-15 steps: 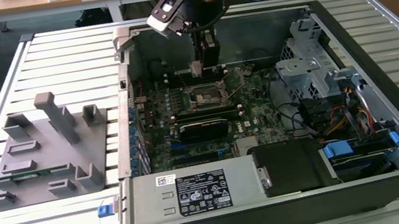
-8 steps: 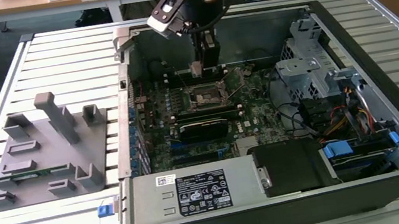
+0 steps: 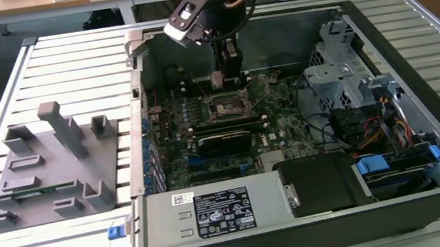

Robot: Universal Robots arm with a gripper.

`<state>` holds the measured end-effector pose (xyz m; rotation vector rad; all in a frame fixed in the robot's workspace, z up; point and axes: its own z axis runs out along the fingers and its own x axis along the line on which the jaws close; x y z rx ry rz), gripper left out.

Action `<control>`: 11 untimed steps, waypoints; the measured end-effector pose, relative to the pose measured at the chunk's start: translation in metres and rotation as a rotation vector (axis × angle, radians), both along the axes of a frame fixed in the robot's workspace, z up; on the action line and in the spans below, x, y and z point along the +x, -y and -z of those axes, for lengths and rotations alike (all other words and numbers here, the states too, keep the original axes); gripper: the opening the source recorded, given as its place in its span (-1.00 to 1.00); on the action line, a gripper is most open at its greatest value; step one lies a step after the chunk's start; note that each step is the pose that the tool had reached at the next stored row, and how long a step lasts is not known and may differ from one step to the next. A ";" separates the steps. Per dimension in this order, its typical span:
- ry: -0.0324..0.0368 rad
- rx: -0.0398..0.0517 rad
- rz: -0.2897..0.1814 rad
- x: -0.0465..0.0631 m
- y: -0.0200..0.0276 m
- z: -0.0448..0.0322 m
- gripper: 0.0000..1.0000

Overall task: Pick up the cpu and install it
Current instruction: 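Place the cpu into insertion slot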

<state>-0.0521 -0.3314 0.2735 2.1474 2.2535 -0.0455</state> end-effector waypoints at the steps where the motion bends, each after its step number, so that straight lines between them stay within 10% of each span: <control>1: 0.0001 0.0000 -0.003 0.000 -0.0004 0.0008 0.08; 11: 0.0002 -0.0009 -0.004 0.001 -0.0051 0.0116 0.08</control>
